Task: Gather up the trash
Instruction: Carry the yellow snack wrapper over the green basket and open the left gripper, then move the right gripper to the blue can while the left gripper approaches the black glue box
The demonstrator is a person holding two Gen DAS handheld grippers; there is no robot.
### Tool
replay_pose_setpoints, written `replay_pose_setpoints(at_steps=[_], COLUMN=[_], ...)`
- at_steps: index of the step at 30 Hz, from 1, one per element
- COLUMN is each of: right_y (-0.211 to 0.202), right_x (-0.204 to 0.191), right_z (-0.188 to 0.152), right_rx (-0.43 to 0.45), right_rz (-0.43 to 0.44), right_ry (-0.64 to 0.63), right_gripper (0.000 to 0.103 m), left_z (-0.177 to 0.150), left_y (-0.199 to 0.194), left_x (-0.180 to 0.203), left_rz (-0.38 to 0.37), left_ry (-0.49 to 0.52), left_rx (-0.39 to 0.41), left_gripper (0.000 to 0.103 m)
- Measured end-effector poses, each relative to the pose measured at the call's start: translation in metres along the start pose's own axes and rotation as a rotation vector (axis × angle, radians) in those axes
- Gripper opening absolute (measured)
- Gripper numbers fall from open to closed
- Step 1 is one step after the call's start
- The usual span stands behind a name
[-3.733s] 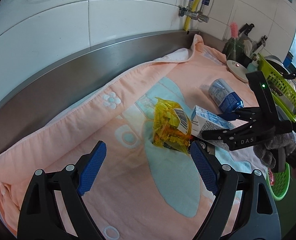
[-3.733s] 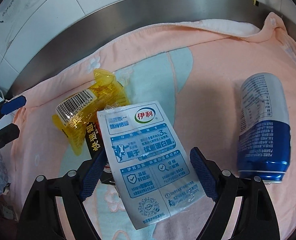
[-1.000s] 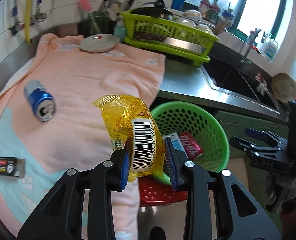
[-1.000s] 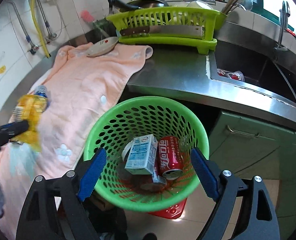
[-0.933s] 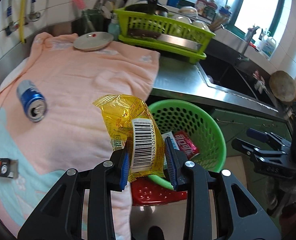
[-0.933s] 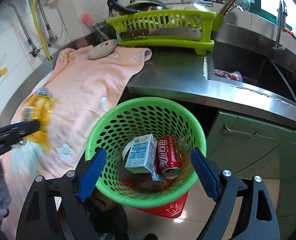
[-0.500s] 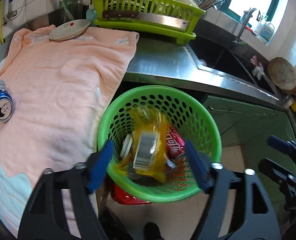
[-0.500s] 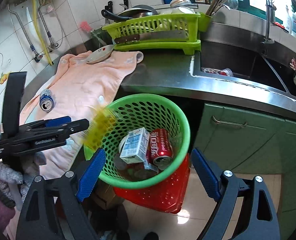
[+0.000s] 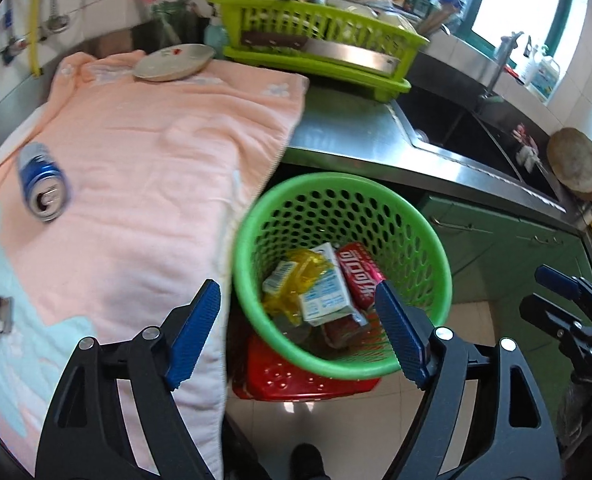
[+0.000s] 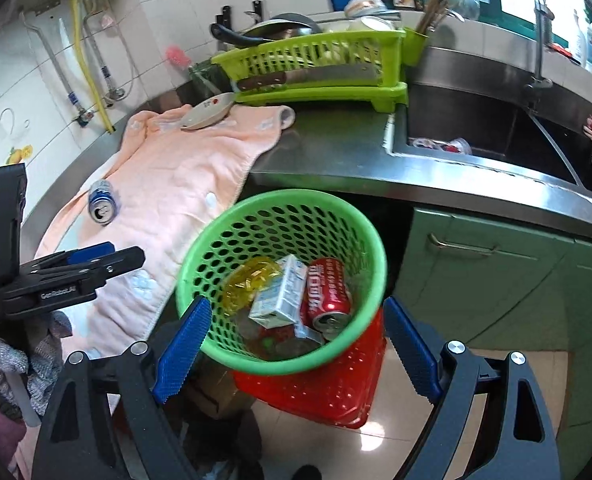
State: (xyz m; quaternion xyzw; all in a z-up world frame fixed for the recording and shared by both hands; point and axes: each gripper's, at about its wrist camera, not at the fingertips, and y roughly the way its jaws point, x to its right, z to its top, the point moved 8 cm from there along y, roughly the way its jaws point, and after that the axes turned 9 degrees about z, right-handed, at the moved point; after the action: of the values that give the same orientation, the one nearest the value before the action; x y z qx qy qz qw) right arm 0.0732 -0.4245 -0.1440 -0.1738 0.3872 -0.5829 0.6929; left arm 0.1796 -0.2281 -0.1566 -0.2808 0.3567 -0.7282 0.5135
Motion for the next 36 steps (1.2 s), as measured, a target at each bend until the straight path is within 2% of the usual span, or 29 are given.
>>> replay_pose_setpoints(at_steps=[9, 18, 29, 36], right_y=[0.021, 0.058, 0.116, 0.163], right_x=[-0.055, -0.126, -0.215, -0.270], right_z=[0.012, 0.028, 0.057, 0.080], right_rx=[-0.011, -0.044, -0.098, -0.133], right_rz=[0.074, 0.163, 0.265, 0.305], right_ry=[-0.075, -0.178, -0.315, -0.384], right_gripper=[0.084, 0.084, 0.084, 0.084], left_z=[-0.011, -0.028, -0.054, -0.066], left_y=[-0.035, -0.065, -0.085, -0.091], left_x=[-0.064, -0.136, -0.230, -0.273], left_rz=[0.086, 0.178, 0.286, 0.319], left_ry=[-0.081, -0.177, -0.325, -0.409], left_rx=[0.034, 0.053, 0.044, 0.034], left_gripper=[0.079, 0.079, 0.079, 0.079])
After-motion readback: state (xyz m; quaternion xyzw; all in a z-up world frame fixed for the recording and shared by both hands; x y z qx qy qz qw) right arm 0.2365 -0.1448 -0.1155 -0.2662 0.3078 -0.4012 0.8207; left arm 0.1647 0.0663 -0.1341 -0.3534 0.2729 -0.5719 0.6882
